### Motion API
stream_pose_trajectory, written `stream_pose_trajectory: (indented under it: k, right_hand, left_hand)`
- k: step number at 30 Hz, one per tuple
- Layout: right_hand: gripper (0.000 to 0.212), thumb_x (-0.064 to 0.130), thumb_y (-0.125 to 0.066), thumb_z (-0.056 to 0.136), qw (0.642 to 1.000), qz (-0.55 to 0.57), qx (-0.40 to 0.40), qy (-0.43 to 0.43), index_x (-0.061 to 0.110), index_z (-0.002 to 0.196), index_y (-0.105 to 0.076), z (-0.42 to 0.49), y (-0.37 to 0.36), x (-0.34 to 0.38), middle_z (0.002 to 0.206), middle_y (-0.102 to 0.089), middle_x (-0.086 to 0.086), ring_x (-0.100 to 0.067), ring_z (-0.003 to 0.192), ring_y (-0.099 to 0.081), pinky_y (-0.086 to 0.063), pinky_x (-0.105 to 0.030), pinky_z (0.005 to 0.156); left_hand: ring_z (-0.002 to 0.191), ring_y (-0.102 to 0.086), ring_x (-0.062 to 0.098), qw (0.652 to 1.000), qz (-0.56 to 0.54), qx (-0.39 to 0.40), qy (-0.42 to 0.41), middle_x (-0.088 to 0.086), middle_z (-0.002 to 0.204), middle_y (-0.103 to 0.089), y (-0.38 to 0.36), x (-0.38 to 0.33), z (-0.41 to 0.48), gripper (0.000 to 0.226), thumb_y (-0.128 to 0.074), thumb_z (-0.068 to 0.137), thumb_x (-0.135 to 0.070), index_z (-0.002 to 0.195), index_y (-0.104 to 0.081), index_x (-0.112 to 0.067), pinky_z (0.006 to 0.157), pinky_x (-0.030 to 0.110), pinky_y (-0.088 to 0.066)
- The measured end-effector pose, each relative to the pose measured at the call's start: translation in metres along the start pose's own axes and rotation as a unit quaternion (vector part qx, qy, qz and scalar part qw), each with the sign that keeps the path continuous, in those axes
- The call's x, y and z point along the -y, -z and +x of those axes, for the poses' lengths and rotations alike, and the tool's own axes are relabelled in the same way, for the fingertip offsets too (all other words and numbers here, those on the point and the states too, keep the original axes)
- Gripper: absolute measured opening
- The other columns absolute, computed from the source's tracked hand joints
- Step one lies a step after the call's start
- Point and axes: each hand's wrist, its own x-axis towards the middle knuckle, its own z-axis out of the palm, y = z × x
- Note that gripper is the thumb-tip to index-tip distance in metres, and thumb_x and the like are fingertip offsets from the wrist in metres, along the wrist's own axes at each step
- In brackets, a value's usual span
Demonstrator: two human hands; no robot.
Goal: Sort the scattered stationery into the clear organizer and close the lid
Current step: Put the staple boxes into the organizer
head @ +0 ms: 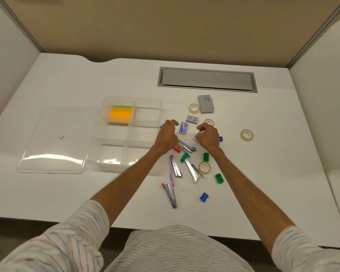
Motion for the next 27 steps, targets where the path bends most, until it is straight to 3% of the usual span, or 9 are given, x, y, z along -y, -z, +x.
stream_pose_trajectory:
  k: [5,9,13,17,22,27]
  right_hand:
    - [0.040,0.001,-0.071,0.075,0.999,-0.025,0.021,0.024,0.011,0.113,-0.065,0.011,-0.001,0.007,0.114,-0.067,-0.005,-0.019,0.103,-0.063,-0.047,-0.023,0.082]
    - [0.040,0.004,-0.072,0.075,0.998,-0.032,0.042,0.037,0.013,0.114,-0.064,0.019,-0.003,0.012,0.113,-0.068,-0.003,-0.017,0.103,-0.063,-0.051,-0.027,0.084]
    - [0.039,0.007,-0.075,0.077,0.997,-0.032,0.059,0.048,0.012,0.114,-0.064,0.025,-0.010,0.016,0.112,-0.068,-0.004,-0.016,0.101,-0.062,-0.047,-0.022,0.077]
    - [0.037,0.012,-0.077,0.076,0.995,-0.045,0.062,0.066,0.011,0.111,-0.065,0.030,-0.015,0.017,0.110,-0.069,-0.004,-0.018,0.101,-0.064,-0.051,-0.028,0.081]
    - [0.037,0.013,-0.078,0.075,0.993,-0.058,0.065,0.077,0.011,0.110,-0.065,0.035,-0.018,0.016,0.111,-0.069,-0.004,-0.017,0.101,-0.064,-0.053,-0.032,0.084]
    - [0.041,0.019,-0.080,0.074,0.992,-0.065,0.067,0.080,0.013,0.111,-0.064,0.036,-0.018,0.015,0.112,-0.068,-0.003,-0.017,0.101,-0.063,-0.054,-0.034,0.086]
  left_hand:
    - [0.107,-0.058,0.027,0.990,0.121,-0.049,-0.054,0.010,0.123,-0.059,0.012,0.006,0.025,0.047,-0.061,0.080,0.004,0.124,-0.056,-0.011,0.094,0.035,-0.046]
    - [0.114,-0.055,0.026,0.975,0.203,-0.034,-0.082,0.009,0.123,-0.060,0.027,0.018,0.044,0.045,-0.067,0.080,-0.005,0.123,-0.058,-0.014,0.104,0.035,-0.036]
    - [0.134,-0.039,0.025,0.951,0.293,0.002,-0.095,0.009,0.135,-0.053,0.031,0.027,0.055,0.043,-0.068,0.085,-0.030,0.123,-0.061,-0.013,0.119,0.041,-0.018]
    - [0.146,-0.021,0.027,0.925,0.368,0.040,-0.086,0.012,0.145,-0.042,0.025,0.031,0.055,0.053,-0.067,0.082,-0.047,0.121,-0.063,-0.010,0.121,0.051,-0.008]
    - [0.149,-0.015,0.027,0.924,0.374,0.039,-0.070,0.012,0.150,-0.038,0.018,0.034,0.056,0.043,-0.067,0.084,-0.043,0.112,-0.068,-0.010,0.121,0.053,-0.007]
    - [0.150,-0.012,0.026,0.938,0.341,0.028,-0.054,0.013,0.153,-0.034,0.014,0.036,0.056,0.030,-0.065,0.088,-0.028,0.108,-0.069,-0.007,0.119,0.049,-0.017]
